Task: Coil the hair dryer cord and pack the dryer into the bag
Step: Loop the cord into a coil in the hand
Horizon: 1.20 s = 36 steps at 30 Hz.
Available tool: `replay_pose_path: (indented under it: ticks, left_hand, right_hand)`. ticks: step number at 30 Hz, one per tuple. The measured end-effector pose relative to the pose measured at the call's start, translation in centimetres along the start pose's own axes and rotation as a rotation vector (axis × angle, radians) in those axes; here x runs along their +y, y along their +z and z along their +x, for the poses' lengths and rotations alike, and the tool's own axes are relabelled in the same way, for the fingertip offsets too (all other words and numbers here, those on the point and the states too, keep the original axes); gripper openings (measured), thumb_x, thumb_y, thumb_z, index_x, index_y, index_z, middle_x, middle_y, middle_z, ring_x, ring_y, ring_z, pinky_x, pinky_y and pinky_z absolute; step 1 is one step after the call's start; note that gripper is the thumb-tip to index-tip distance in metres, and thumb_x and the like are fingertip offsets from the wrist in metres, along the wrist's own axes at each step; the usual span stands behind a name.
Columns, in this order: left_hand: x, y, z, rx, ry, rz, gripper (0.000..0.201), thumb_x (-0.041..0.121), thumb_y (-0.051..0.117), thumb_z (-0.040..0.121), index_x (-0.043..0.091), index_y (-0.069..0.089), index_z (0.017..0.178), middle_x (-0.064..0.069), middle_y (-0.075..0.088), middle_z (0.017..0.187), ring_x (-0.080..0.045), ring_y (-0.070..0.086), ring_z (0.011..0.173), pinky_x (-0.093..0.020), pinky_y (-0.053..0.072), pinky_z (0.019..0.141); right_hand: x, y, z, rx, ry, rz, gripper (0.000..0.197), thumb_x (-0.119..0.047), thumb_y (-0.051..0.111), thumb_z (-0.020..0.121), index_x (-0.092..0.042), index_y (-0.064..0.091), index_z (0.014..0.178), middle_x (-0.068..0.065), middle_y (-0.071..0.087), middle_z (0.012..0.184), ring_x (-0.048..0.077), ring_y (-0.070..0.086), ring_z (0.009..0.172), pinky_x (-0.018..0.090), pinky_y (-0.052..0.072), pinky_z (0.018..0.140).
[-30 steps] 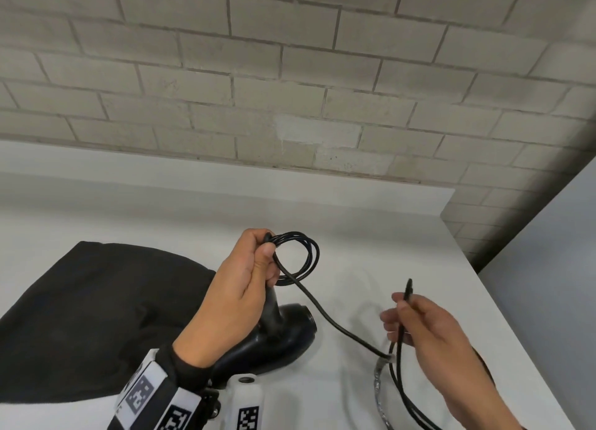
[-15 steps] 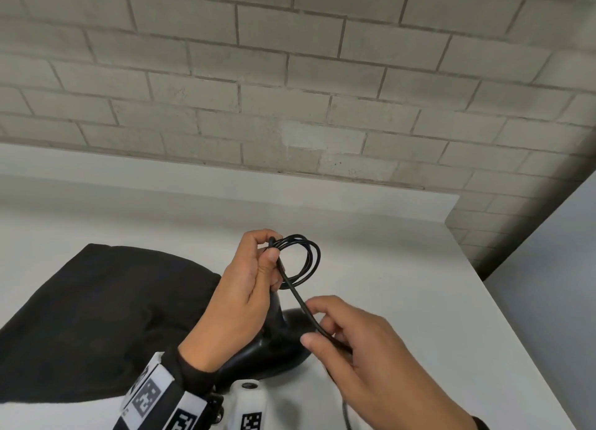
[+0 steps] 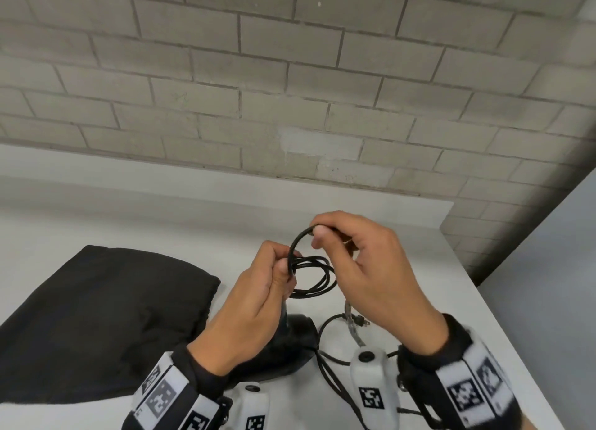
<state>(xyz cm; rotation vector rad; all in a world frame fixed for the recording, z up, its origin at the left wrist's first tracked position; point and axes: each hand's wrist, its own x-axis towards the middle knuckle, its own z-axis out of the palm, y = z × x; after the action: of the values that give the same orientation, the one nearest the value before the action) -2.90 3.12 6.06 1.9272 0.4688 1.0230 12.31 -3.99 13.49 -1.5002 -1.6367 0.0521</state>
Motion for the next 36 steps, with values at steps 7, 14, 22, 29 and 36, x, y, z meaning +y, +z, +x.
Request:
replay_pose_path:
  ticks: [7,14,22,29,36]
  left_hand:
    - [-0.3,-0.4,-0.7,0.047,-0.005,-0.058,0.042,0.062,0.028,0.099,0.026,0.048,0.106,0.011,0.040,0.065,-0.014,0.037,0.058,-0.033,0.039,0.052]
    - [0.2,-0.2,-0.6,0.038,-0.024,0.030,0.023,0.045,0.053,0.096,0.026,0.045,0.108,0.029,0.065,0.083,0.000,0.060,0.070,-0.011,0.046,0.065]
    - [-0.6,0.2,-0.6,0.105,-0.023,0.055,0.019,0.051,0.041,0.099,0.033,0.045,0.103,0.018,0.055,0.072,-0.004,0.046,0.057,-0.016,0.038,0.054]
    - [-1.2,0.0,-0.5,0.144,-0.034,0.013,0.014,0.052,0.040,0.096,0.039,0.044,0.101,0.013,0.055,0.071,-0.006,0.049,0.058,-0.025,0.044,0.055]
    - [-1.4,-0.3,-0.2,0.147,-0.038,0.045,0.023,0.053,0.038,0.097,0.040,0.048,0.113,0.012,0.057,0.075,-0.011,0.052,0.063,-0.034,0.048,0.060]
  right_hand:
    - [2.1,3.1,0.6,-0.055,0.440,0.476,0.020,-0.013,0.055,0.097,-0.007,0.071,0.085,0.008,0.074,0.079,0.021,0.072,0.072,0.039,0.059,0.079]
    - [2.4,3.2,-0.3,-0.077,0.570,0.567,0.022,-0.011,0.058,0.094,-0.006,0.074,0.081,0.010,0.061,0.054,0.019,0.056,0.048,0.025,0.050,0.055]
    - [2.9,3.0,-0.9,-0.101,0.450,0.543,0.010,-0.017,0.056,0.097,-0.020,0.066,0.099,0.005,0.067,0.074,0.020,0.062,0.054,0.034,0.053,0.066]
    - [3.8,2.0,-1.8,-0.325,0.328,0.599,0.033,-0.042,0.060,0.092,-0.016,0.068,0.110,0.001,0.070,0.092,0.017,0.067,0.085,0.032,0.055,0.083]
    - [4.7,2.2,-1.5,-0.374,0.284,0.482,0.013,-0.008,0.068,0.089,-0.015,0.072,0.100,0.001,0.070,0.094,0.014,0.065,0.091,0.027,0.050,0.085]
